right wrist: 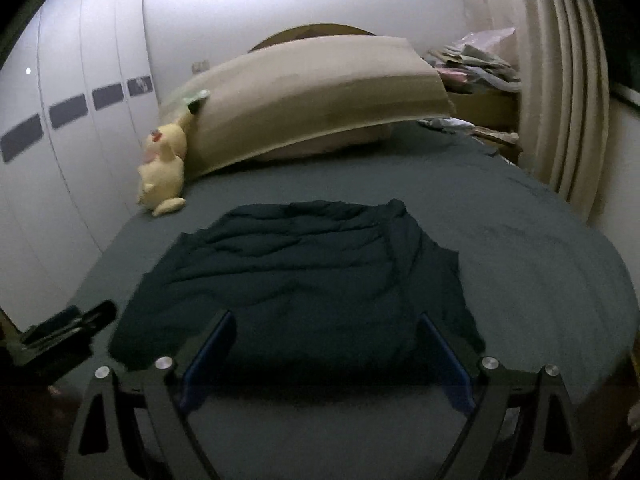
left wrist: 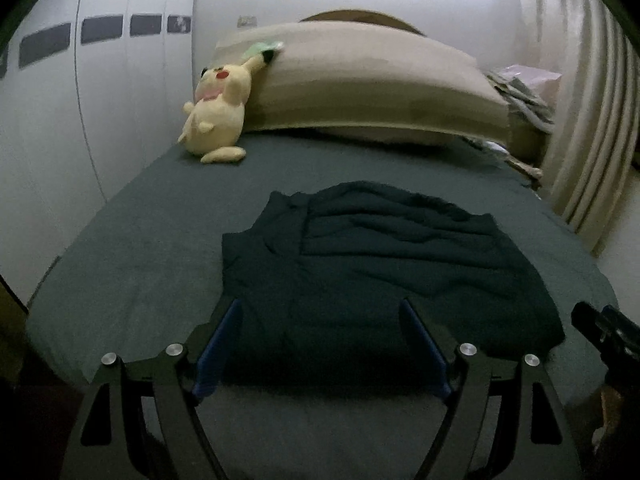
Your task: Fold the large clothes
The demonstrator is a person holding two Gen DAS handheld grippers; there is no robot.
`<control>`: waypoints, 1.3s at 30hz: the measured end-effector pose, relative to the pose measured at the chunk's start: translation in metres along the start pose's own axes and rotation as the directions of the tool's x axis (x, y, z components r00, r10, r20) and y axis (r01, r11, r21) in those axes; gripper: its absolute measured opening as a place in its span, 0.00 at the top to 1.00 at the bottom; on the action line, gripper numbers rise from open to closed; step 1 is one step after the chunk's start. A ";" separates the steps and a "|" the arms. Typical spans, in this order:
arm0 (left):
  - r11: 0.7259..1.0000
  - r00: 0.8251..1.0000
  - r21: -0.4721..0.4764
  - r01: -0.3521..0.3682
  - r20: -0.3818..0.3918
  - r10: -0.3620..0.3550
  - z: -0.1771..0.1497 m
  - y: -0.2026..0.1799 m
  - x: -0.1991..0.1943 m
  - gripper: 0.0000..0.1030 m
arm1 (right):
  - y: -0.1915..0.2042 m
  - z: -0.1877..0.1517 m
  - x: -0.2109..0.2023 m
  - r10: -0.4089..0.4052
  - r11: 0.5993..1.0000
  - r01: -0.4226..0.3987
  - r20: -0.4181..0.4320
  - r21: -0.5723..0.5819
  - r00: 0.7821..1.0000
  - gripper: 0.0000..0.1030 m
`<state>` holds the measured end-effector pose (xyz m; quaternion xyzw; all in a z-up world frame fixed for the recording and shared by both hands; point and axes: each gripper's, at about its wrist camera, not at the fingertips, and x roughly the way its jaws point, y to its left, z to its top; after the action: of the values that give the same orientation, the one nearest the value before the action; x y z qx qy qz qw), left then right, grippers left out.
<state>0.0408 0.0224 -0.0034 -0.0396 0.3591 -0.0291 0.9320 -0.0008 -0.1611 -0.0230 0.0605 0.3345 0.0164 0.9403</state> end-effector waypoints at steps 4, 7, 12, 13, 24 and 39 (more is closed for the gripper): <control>0.999 1.000 0.037 -0.009 0.021 0.008 -0.009 -0.007 -0.024 0.21 | 0.005 -0.011 -0.028 0.013 1.000 -0.013 0.007 0.011 1.000 0.09; 0.998 0.998 0.059 -0.029 0.049 0.026 -0.015 -0.011 -0.046 0.21 | 0.011 -0.019 -0.045 0.028 1.000 -0.028 0.015 0.011 0.999 0.09; 0.996 0.994 0.089 -0.022 0.108 0.012 -0.019 -0.017 -0.078 0.15 | 0.017 -0.026 -0.062 0.031 0.999 -0.031 0.042 -0.008 0.999 0.09; 0.995 0.993 0.094 -0.027 0.121 0.015 -0.018 -0.018 -0.081 0.15 | 0.016 -0.025 -0.064 0.026 1.000 -0.026 0.052 -0.001 0.998 0.09; 0.997 0.993 0.065 -0.050 0.106 0.043 -0.018 -0.010 -0.079 0.14 | 0.013 -0.025 -0.062 -0.016 1.000 0.016 0.033 -0.004 0.999 0.09; 0.997 0.997 0.059 -0.041 0.062 0.038 -0.020 -0.007 -0.074 0.14 | 0.013 -0.029 -0.051 -0.046 0.999 0.046 -0.015 -0.013 0.999 0.09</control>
<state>-0.0275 0.0205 0.0315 -0.0050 0.3301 -0.0203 0.9437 -0.0589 -0.1486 -0.0116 0.0466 0.3429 -0.0027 0.9382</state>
